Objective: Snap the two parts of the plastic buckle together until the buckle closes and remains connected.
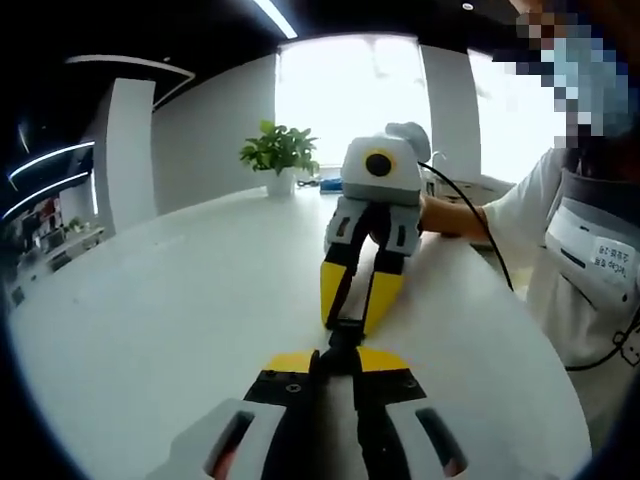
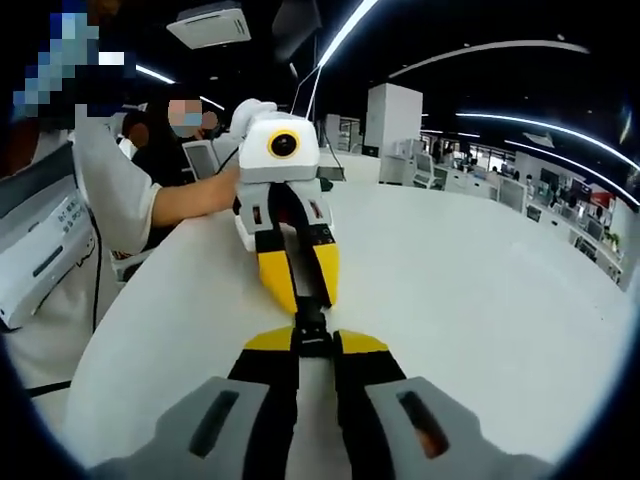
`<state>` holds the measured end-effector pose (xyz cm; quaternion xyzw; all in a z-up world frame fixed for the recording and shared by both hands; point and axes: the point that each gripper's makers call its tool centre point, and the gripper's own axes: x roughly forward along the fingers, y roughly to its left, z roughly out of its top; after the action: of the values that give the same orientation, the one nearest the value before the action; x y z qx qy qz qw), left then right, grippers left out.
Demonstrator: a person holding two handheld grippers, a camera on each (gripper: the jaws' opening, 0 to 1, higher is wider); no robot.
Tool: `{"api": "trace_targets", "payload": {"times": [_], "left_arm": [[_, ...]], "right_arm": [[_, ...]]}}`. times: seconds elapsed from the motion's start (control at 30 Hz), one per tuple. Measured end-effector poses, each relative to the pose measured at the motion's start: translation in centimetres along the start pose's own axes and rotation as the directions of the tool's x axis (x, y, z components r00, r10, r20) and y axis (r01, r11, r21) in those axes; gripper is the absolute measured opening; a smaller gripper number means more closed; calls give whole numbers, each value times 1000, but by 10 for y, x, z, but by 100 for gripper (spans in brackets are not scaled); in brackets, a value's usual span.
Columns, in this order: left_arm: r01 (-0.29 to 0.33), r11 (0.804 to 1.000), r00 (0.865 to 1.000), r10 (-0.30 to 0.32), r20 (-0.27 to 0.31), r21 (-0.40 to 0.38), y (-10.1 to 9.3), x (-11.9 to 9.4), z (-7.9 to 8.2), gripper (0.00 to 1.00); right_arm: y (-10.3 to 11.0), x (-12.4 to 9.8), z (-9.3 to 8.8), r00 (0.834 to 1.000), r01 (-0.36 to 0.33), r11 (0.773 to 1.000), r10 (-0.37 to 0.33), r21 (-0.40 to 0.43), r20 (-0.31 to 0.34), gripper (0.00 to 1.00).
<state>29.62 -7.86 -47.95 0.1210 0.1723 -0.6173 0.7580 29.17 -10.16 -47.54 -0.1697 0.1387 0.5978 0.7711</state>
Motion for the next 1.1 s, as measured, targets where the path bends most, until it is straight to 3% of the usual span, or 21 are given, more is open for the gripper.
{"api": "trace_targets", "payload": {"times": [0.13,0.53,0.73,1.1], "left_arm": [[-3,1000,1000,3,1,-3,1,-1,0,17],[41,999,999,-41,1,4,-1,-7,-3,17],[48,999,999,-48,7,4,-1,-6,-3,11],[98,995,995,-98,16,37,-9,1,0,13]], "right_arm": [[1,1,1,1000,-23,1000,23,12,15,15],[0,-4,-1,998,-63,998,63,14,6,13],[-3,-5,-1,998,-62,998,61,12,12,12],[4,-5,1,994,-104,994,105,-40,25,12]]}}
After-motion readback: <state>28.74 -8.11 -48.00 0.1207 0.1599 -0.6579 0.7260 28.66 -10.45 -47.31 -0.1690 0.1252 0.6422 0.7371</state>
